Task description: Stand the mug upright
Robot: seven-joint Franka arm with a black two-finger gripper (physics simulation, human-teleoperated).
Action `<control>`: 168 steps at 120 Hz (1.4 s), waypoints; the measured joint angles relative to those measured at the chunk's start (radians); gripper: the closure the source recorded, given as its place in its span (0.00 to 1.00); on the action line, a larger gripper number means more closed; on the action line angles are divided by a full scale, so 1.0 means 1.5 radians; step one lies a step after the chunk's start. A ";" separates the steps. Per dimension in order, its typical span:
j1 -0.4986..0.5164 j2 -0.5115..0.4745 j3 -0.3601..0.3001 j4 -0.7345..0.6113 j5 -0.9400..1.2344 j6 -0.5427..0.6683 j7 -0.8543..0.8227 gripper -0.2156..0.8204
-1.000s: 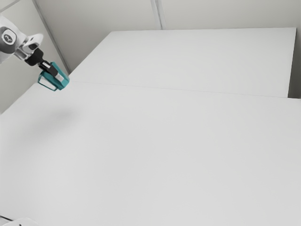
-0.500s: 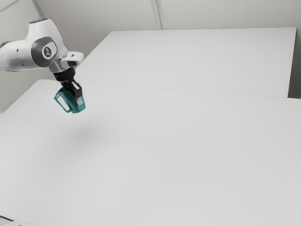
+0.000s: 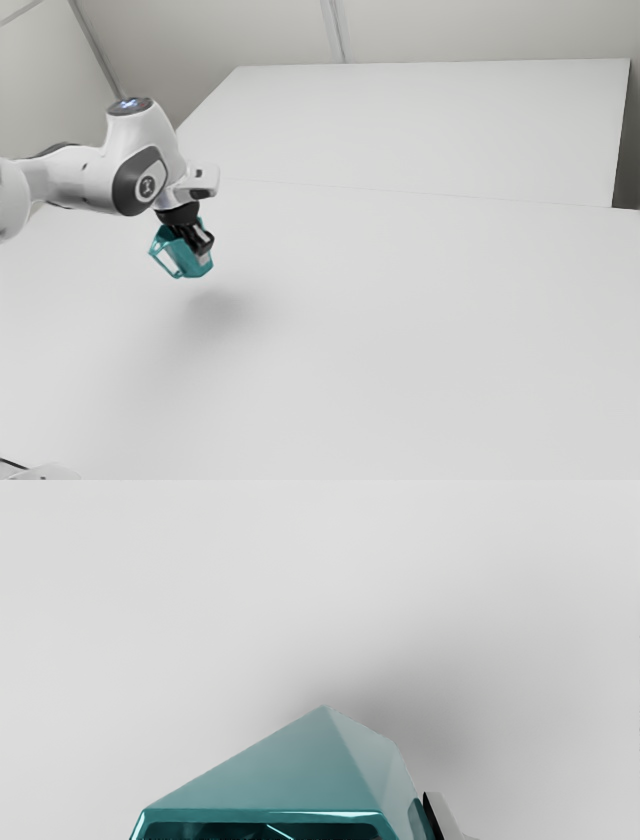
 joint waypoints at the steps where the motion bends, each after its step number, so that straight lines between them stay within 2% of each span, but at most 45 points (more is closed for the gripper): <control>1: 0.000 -0.001 -0.001 -0.004 0.000 0.004 -0.001 0.97; 32: -0.008 -0.036 -0.028 -0.091 -0.001 0.091 -0.035 0.97; 49: 0.008 -0.073 -0.054 -0.120 -0.021 0.107 -0.051 0.97; 70: 0.022 -0.111 -0.062 -0.161 -0.054 0.116 -0.066 0.97; 104: 0.028 -0.111 -0.068 -0.204 -0.074 0.146 -0.083 0.97; 168: 0.039 -0.106 -0.076 -0.254 -0.069 0.257 -0.097 0.97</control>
